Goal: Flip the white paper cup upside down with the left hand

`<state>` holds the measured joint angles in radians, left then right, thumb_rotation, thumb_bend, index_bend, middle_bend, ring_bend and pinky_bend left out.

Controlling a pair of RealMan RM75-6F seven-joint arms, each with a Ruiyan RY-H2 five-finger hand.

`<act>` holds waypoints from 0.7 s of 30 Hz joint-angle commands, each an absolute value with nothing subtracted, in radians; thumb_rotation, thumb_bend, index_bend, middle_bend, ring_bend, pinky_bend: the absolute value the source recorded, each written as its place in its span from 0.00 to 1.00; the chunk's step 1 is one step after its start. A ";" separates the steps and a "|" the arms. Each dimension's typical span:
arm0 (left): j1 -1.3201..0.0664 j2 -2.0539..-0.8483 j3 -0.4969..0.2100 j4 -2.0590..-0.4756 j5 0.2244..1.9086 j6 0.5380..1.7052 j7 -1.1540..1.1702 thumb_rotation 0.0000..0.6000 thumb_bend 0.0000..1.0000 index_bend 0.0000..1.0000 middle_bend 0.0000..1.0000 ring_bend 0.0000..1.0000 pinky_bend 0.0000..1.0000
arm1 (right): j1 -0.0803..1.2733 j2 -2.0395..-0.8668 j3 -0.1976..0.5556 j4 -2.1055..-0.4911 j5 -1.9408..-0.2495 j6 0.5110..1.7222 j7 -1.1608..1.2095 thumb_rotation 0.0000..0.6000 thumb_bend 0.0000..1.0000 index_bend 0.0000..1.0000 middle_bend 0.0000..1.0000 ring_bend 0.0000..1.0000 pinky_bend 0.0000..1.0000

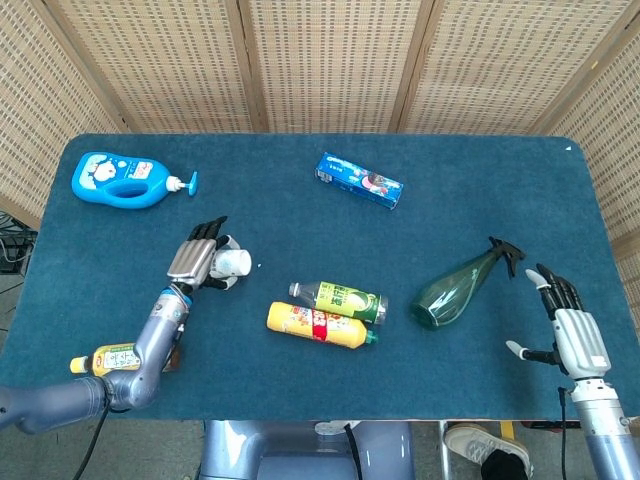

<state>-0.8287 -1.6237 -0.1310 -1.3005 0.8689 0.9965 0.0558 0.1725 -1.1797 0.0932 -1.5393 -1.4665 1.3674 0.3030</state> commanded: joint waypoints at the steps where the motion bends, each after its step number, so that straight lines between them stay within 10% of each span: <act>1: -0.731 -1.696 -0.155 -1.156 1.079 1.041 -0.230 1.00 0.25 0.37 0.00 0.00 0.05 | 0.172 -1.181 0.092 -1.541 -1.468 1.368 0.300 1.00 0.11 0.00 0.00 0.00 0.00; 21: -0.645 -1.890 -0.117 -0.763 1.321 0.999 -0.826 1.00 0.23 0.33 0.00 0.00 0.05 | 0.179 -1.203 0.083 -1.528 -1.468 1.354 0.262 1.00 0.11 0.00 0.00 0.00 0.00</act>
